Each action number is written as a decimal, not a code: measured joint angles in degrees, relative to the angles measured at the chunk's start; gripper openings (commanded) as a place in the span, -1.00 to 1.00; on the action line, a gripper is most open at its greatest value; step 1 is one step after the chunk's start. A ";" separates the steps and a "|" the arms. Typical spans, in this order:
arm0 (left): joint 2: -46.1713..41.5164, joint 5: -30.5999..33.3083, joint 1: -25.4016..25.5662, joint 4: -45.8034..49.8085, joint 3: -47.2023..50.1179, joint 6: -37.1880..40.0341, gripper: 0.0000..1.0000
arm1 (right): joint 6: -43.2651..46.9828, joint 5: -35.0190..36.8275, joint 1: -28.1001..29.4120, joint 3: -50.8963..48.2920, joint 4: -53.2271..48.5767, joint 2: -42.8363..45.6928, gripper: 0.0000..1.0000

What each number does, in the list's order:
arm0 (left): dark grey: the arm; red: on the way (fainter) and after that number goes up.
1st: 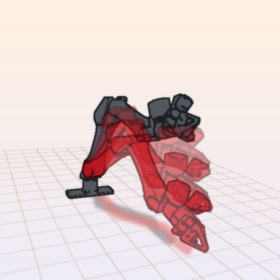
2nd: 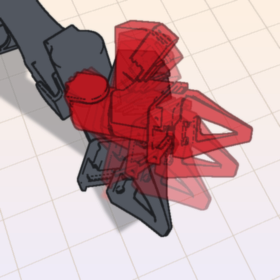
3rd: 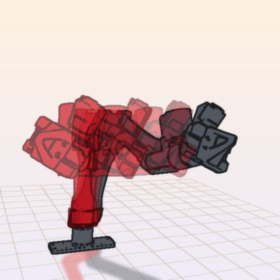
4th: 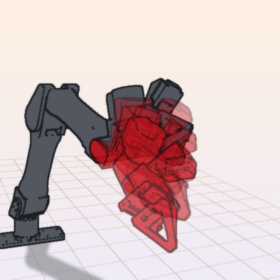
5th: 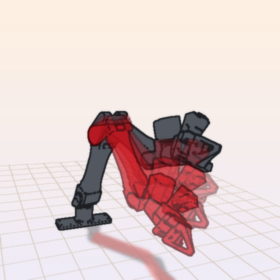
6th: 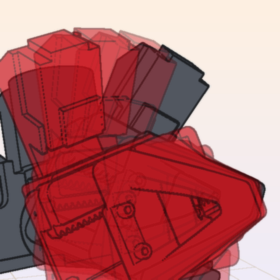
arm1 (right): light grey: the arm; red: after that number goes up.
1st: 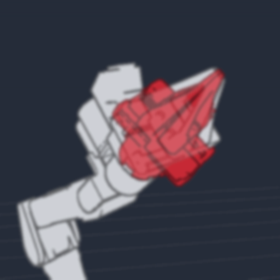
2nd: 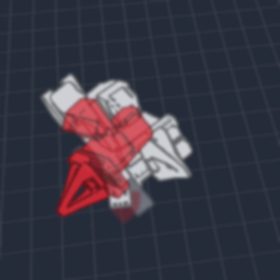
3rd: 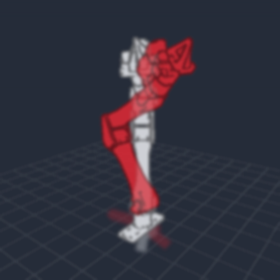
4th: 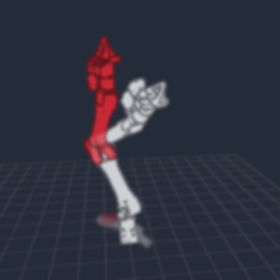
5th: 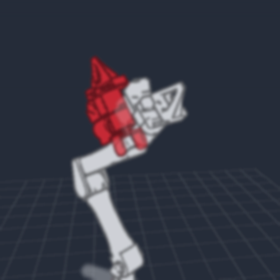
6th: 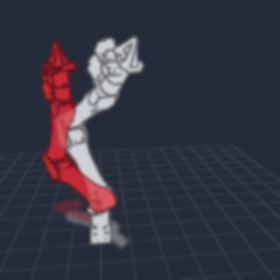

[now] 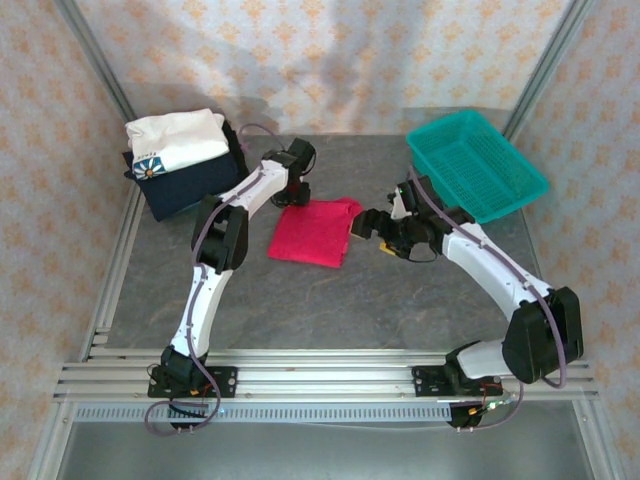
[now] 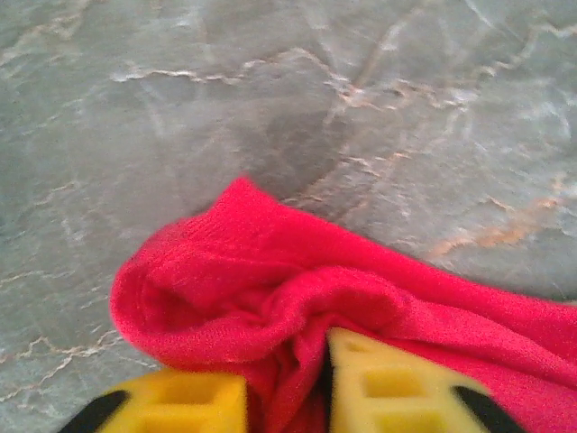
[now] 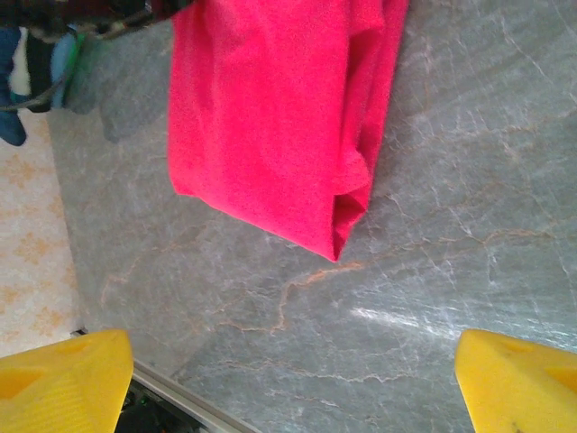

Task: Fold and stack the t-shirts

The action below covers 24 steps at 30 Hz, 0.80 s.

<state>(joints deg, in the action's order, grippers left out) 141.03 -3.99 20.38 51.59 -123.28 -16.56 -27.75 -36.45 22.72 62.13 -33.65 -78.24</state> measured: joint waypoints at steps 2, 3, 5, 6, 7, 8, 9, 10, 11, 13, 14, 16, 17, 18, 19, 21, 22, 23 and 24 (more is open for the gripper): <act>-0.04 0.00 -0.02 -0.09 0.26 0.11 -0.92 | 0.13 0.00 0.00 1.27 -0.11 0.11 0.85; -0.31 -0.02 -0.02 -0.15 0.50 0.20 -0.99 | 0.13 0.00 0.00 1.68 -0.15 0.24 0.85; -0.52 -0.02 -0.11 -0.13 0.72 0.39 -1.00 | 0.13 -0.02 0.00 2.23 -0.15 0.52 0.85; -0.63 -0.02 -0.13 -0.11 0.76 0.59 -1.00 | 0.13 -0.02 0.00 2.47 -0.15 0.63 0.85; -0.79 -0.02 -0.15 -0.04 0.87 0.76 -1.00 | 0.11 -0.04 0.00 2.62 -0.15 0.66 0.85; -1.16 0.00 -0.17 -0.04 1.36 1.25 -1.00 | 0.09 -0.04 0.00 2.71 -0.15 0.74 0.85; -1.75 -0.02 -0.26 0.04 2.03 1.68 -1.00 | 0.09 -0.04 0.00 2.75 -0.15 0.85 0.86; -2.47 0.00 -0.37 0.33 2.82 1.99 -1.00 | 0.09 -0.02 0.00 2.75 -0.20 0.96 0.86; -3.30 0.00 -0.55 0.79 3.69 2.45 -1.00 | 0.09 -0.02 0.00 2.75 -0.17 1.14 0.86; -5.18 0.09 -0.98 1.86 4.90 3.45 -1.00 | 0.07 -0.04 0.00 2.75 -0.20 1.57 0.86; -6.34 0.22 -1.27 2.23 5.18 3.93 -1.00 | 0.07 -0.04 0.00 2.75 -0.22 1.84 0.86; -8.81 0.28 -1.70 3.08 5.09 4.74 -1.00 | 0.00 -0.04 0.00 2.75 -0.20 2.27 0.87; -10.21 0.28 -2.01 3.65 4.48 5.11 -1.00 | -0.11 -0.04 0.00 2.75 -0.17 2.49 0.87; -11.28 0.28 -2.16 4.39 3.45 5.40 -1.00 | -0.15 -0.04 0.00 2.75 -0.17 2.69 0.87; -12.24 0.26 -2.43 4.98 2.14 5.79 -1.00 | -0.33 -0.07 0.00 2.75 -0.13 2.89 0.87; -13.86 0.28 -2.64 5.95 -1.11 6.29 -1.00 | -0.59 -0.15 0.00 2.75 -0.09 3.34 0.88; -14.67 0.28 -2.80 6.40 -3.02 6.64 -1.00 | -0.76 -0.31 0.00 2.75 0.04 3.54 0.87; -15.30 0.31 -2.89 6.86 -4.61 6.78 -1.00 | -0.90 -0.52 0.00 2.75 0.26 3.69 0.87; -15.87 0.31 -2.91 7.21 -5.90 6.97 -1.00 | -0.98 -0.70 0.00 2.75 0.37 3.76 0.87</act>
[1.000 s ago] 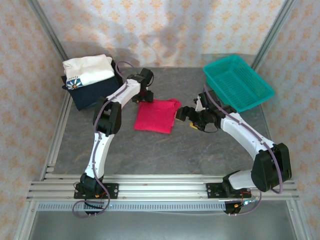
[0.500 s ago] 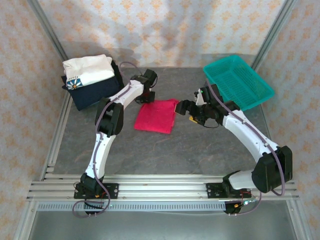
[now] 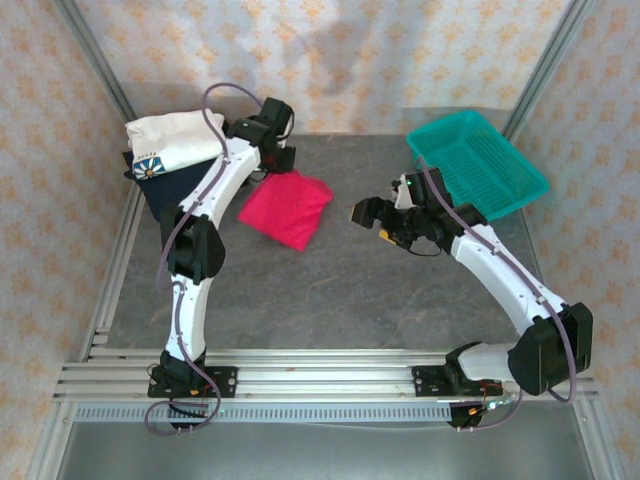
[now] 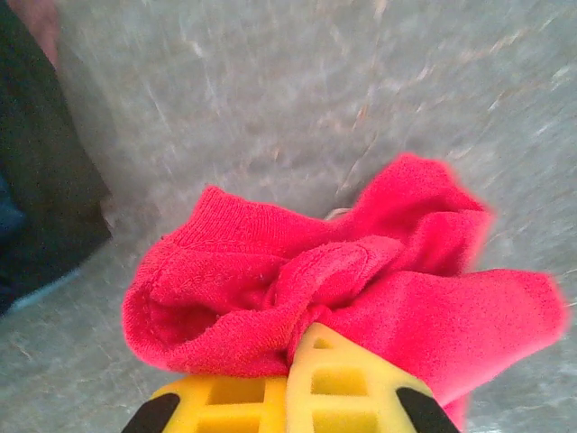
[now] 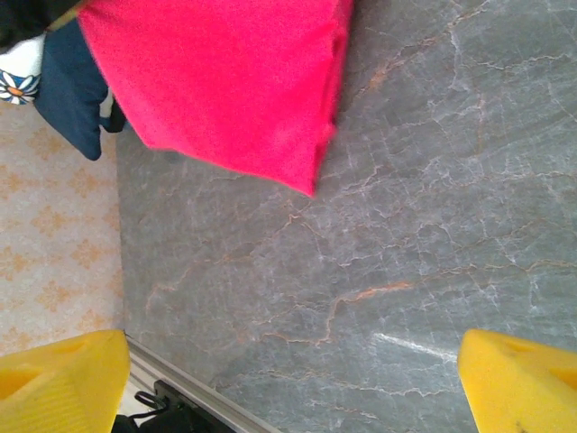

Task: Fold and stack the t-shirts

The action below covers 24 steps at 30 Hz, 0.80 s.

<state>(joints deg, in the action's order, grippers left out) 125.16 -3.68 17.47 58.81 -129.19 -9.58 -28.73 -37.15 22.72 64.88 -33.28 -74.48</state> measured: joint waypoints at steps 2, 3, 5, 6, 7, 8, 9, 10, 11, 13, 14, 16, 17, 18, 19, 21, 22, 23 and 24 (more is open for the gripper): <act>-0.81 0.13 0.00 1.33 -3.15 0.37 -1.00 | -0.24 -0.22 0.00 0.00 0.24 0.09 0.87; -0.94 0.15 0.00 1.79 -4.63 0.55 -1.00 | -0.26 -0.24 0.00 0.00 0.35 0.09 0.88; -0.94 0.15 -0.02 2.93 -8.00 0.72 -1.00 | -0.68 -0.33 0.00 0.00 0.42 0.09 0.87; -0.94 0.15 -0.09 3.61 -9.46 0.72 -1.00 | -0.79 -0.39 0.00 0.00 0.57 0.09 0.87; -0.94 0.13 -0.26 4.52 -11.34 0.72 -1.00 | -0.92 -0.39 0.00 0.00 0.85 0.09 0.88; -0.94 0.11 -0.42 5.22 -13.22 0.72 -1.00 | -1.09 -0.39 0.00 0.00 1.14 0.09 0.87; -0.94 0.09 -0.68 5.62 -14.86 0.72 -1.00 | -1.27 -0.39 0.00 0.00 1.42 0.09 0.88; -0.94 0.09 -1.05 6.12 -16.70 0.72 -1.00 | -1.31 -0.39 0.00 0.00 1.70 0.09 0.88; -0.94 0.00 -1.46 6.38 -18.27 0.72 -1.00 | -1.49 -0.39 0.00 0.00 1.90 0.09 0.88; -0.94 -0.28 -2.38 6.64 -20.81 0.70 -1.00 | -1.55 -0.39 0.00 0.00 2.23 0.09 0.88; -0.94 -0.33 -2.91 6.73 -21.75 0.70 -1.00 | -1.64 -0.39 0.00 0.00 2.38 0.09 0.87; -0.94 -0.68 -4.02 6.99 -23.10 0.66 -1.00 | -1.70 -0.39 0.00 0.00 2.58 0.09 0.87; -0.94 -1.03 -4.68 6.99 -23.47 0.55 -1.00 | -1.73 -0.39 0.00 0.00 2.69 0.09 0.87; -0.94 -1.53 -5.31 6.99 -23.71 0.44 -1.00 | -1.73 -0.39 0.00 0.00 2.75 0.09 0.88; -0.94 -2.05 -6.03 6.95 -23.78 0.26 -1.00 | -1.77 -0.39 0.00 0.00 2.89 0.07 0.87; -0.94 -2.93 -7.32 6.97 -23.78 -0.11 -1.00 | -2.12 -0.39 0.00 0.00 3.13 0.07 0.87; -0.94 -3.41 -8.00 6.97 -23.78 -0.44 -1.00 | -2.27 -0.42 0.00 0.00 3.37 0.04 0.87; -0.94 -3.69 -8.70 6.99 -23.80 -0.68 -1.00 | -2.40 -0.42 0.00 0.00 3.67 -0.04 0.87; -0.94 -4.02 -9.22 6.99 -24.02 -0.87 -1.00 | -2.64 -0.44 0.00 0.00 3.93 -0.13 0.87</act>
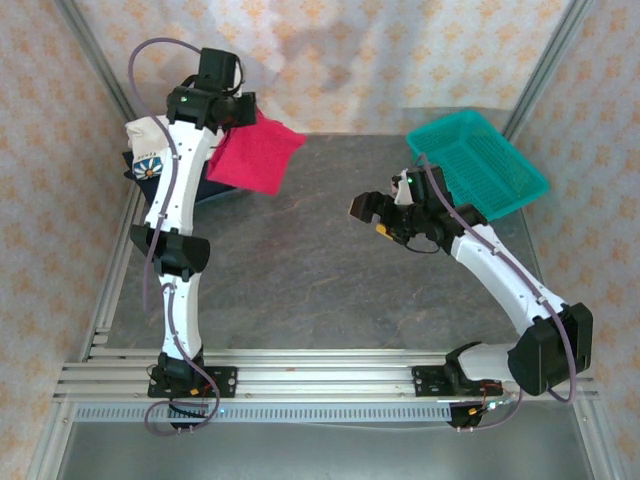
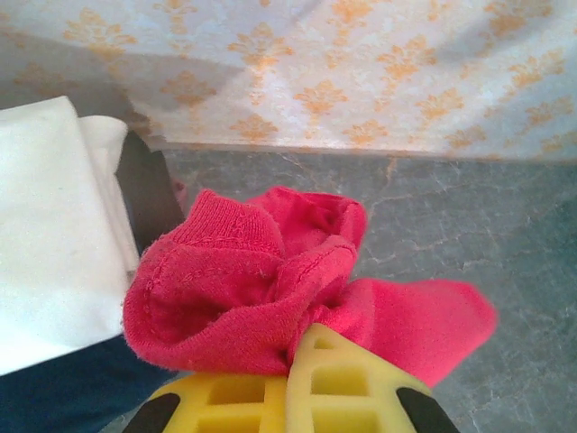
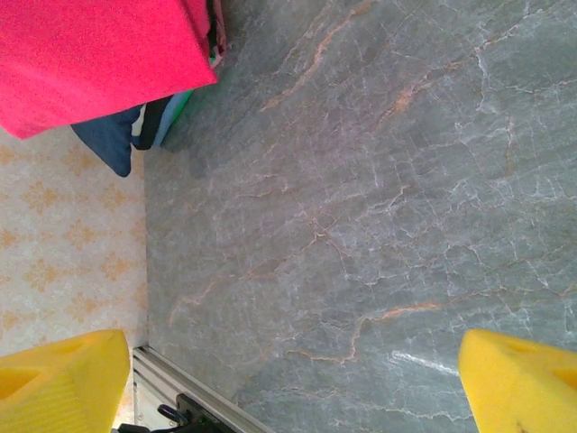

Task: Fold and stack the t-shirts

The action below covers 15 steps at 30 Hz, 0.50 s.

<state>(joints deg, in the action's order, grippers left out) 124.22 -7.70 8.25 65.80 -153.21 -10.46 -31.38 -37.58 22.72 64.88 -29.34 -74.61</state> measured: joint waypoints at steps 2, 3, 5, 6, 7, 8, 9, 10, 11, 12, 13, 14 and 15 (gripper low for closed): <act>-0.07 -0.66 -1.11 -0.02 -0.59 -0.17 -1.00 | -0.37 -0.13 0.00 0.00 0.79 -0.24 0.87; -0.26 -0.87 -1.46 -0.09 -0.63 -0.17 -1.00 | -0.61 -0.17 0.00 0.00 1.18 -0.35 0.87; -1.01 -1.18 -2.08 -0.04 -0.63 -0.28 -1.00 | -1.05 -0.26 0.00 0.00 2.03 -0.68 0.87; -1.49 -1.38 -2.29 -0.07 -0.63 -0.44 -1.00 | -1.25 -0.37 0.00 0.00 2.43 -0.85 0.88; -2.10 -1.64 -2.56 -0.07 -0.63 -0.61 -1.00 | -1.60 -0.39 0.00 0.00 2.78 -1.01 0.87; -2.75 -2.03 -2.78 -0.09 -0.63 -0.87 -1.00 | -1.79 -0.44 0.00 0.00 3.08 -1.11 0.87; -3.32 -2.36 -2.99 -0.15 -0.70 -1.07 -1.00 | -1.97 -0.50 0.00 0.00 3.34 -1.22 0.87; -3.96 -2.60 -3.23 -0.31 -0.92 -1.49 -1.00 | -2.19 -0.61 0.00 0.00 3.72 -1.31 0.88; -4.44 -2.82 -3.52 -0.48 -1.29 -1.70 -1.00 | -2.32 -0.68 0.00 0.00 3.98 -1.42 0.88; -4.85 -3.13 -3.96 -0.70 -1.84 -2.05 -1.00 | -2.49 -0.81 0.00 -0.02 4.33 -1.46 0.87; -5.22 -3.63 -4.48 -0.92 -2.38 -2.54 -1.00 | -2.69 -0.85 0.00 -0.02 4.63 -1.53 0.87; -5.44 -3.93 -5.01 -1.09 -2.91 -3.02 -1.00 | -2.73 -0.85 0.00 -0.04 4.92 -1.53 0.87; -5.64 -4.20 -5.68 -1.36 -3.58 -3.56 -1.00 | -2.75 -0.87 0.00 -0.07 5.07 -1.53 0.87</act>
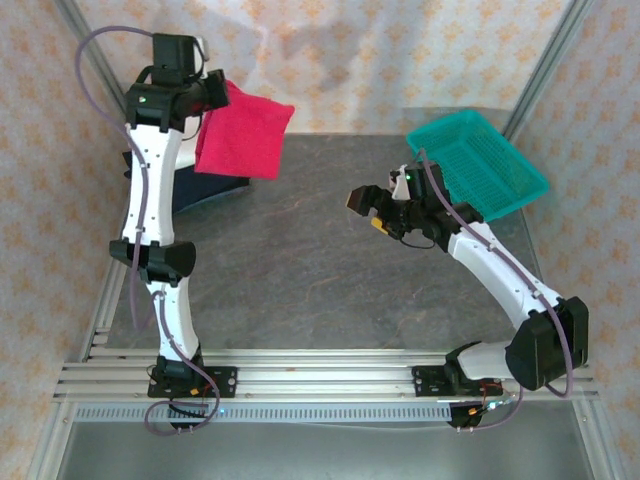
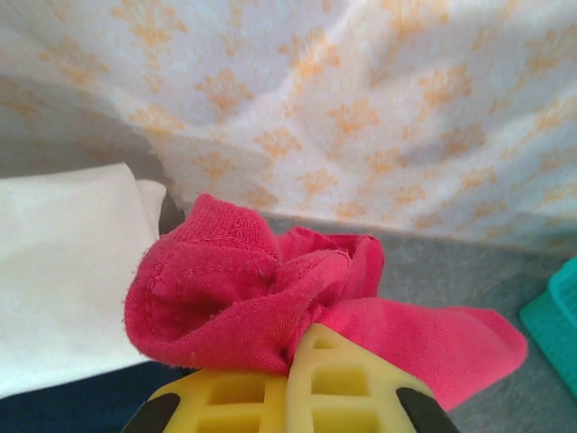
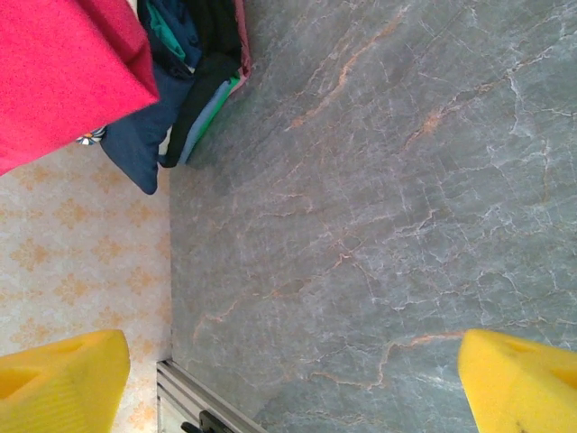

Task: Fold and stack the t-shirts

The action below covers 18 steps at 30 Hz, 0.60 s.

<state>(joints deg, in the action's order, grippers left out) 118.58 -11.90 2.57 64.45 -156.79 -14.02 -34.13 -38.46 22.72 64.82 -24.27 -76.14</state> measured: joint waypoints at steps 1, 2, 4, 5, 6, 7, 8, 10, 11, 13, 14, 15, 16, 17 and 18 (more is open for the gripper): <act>-0.04 -0.37 -0.63 -0.39 -0.68 -0.68 -1.00 | -0.17 0.00 0.00 -0.07 0.24 0.00 0.87; -0.04 -0.76 -1.25 -0.90 -1.20 -1.20 -1.00 | -0.35 0.00 0.00 -0.15 0.44 0.00 0.87; -0.04 -1.60 -2.67 -2.21 -1.86 -2.64 -1.00 | -0.61 0.00 0.00 -0.63 1.11 0.00 0.88; -0.04 -1.90 -3.30 -2.82 -2.01 -3.37 -1.00 | -0.72 0.00 0.00 -0.85 1.29 0.00 0.87; -0.04 -2.32 -3.98 -3.43 -2.05 -4.09 -1.00 | -0.83 -0.02 0.00 -1.03 1.42 -0.09 0.87; -0.04 -2.64 -4.59 -3.93 -2.05 -4.66 -1.00 | -0.96 -0.11 0.00 -1.16 1.68 -0.26 0.87; -0.04 -2.75 -5.11 -4.37 -2.05 -5.22 -1.00 | -1.05 -0.15 0.00 -1.25 1.97 -0.42 0.88; -0.04 -3.17 -6.34 -5.49 -2.05 -6.23 -1.00 | -1.25 -0.17 0.00 -1.40 2.54 -0.87 0.87; -0.04 -3.37 -6.86 -5.90 -2.08 -6.78 -1.00 | -1.27 -0.17 0.00 -1.42 2.78 -1.07 0.87; 0.07 -3.89 -7.89 -6.45 -2.19 -7.45 -1.00 | -1.42 -0.17 0.00 -1.51 3.26 -1.60 0.87; 0.13 -4.02 -8.24 -6.71 -2.19 -7.61 -1.00 | -1.44 -0.20 0.00 -1.51 3.39 -1.86 0.88; 0.37 -4.04 -8.57 -6.95 -2.25 -7.67 -1.00 | -1.46 -0.17 0.00 -1.53 3.61 -2.19 0.87; 0.76 -4.09 -8.72 -7.08 -2.49 -7.85 -1.00 | -1.46 -0.20 0.00 -1.60 3.96 -2.54 0.87; 1.16 -4.17 -8.85 -7.26 -2.56 -7.96 -1.00 | -1.62 -0.20 0.00 -1.62 4.13 -2.89 0.88; 1.66 -4.20 -8.87 -7.34 -2.58 -8.07 -1.00 | -1.77 -0.22 0.00 -1.62 4.33 -3.26 0.87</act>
<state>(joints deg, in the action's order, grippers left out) 120.25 -16.10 -6.31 57.10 -159.37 -22.09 -35.90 -38.68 22.72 63.20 -19.94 -79.40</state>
